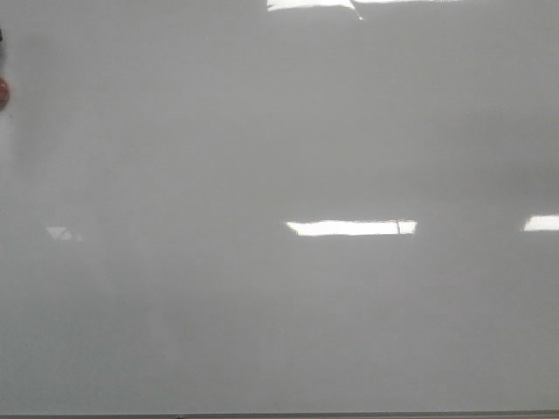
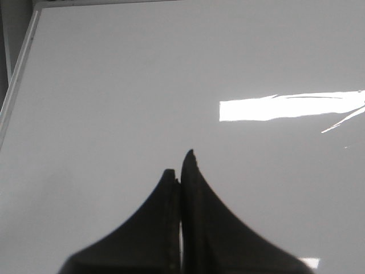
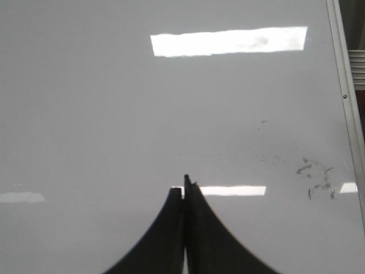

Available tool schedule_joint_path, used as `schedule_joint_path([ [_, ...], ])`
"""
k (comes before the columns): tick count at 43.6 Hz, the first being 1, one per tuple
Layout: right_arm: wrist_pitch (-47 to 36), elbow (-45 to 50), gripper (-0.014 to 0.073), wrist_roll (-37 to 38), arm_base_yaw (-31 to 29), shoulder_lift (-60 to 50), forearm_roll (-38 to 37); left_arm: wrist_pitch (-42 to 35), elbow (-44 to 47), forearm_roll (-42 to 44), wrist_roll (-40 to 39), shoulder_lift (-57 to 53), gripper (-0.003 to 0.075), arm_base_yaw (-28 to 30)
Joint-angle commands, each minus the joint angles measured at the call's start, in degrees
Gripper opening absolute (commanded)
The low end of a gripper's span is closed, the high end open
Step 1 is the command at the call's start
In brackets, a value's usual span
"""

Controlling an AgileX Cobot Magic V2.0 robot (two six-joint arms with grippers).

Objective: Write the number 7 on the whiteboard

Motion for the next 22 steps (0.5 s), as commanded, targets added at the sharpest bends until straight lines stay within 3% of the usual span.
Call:
schedule_joint_path([
  [1,1.7,-6.9,-0.0069,0.0,-0.3,4.8,-0.4,3.8,-8.4,-0.5,-0.5,4.8,-0.002,-0.4],
  [10,10.2,-16.3,-0.0069,0.0,-0.3,14.4,-0.4,15.0,-18.4,-2.7,-0.5,13.9,-0.002,-0.4],
  [22,11.9,-17.5,-0.0069,0.0,-0.3,22.6,-0.4,21.6,-18.7,-3.9,-0.5,21.8,-0.002,-0.4],
])
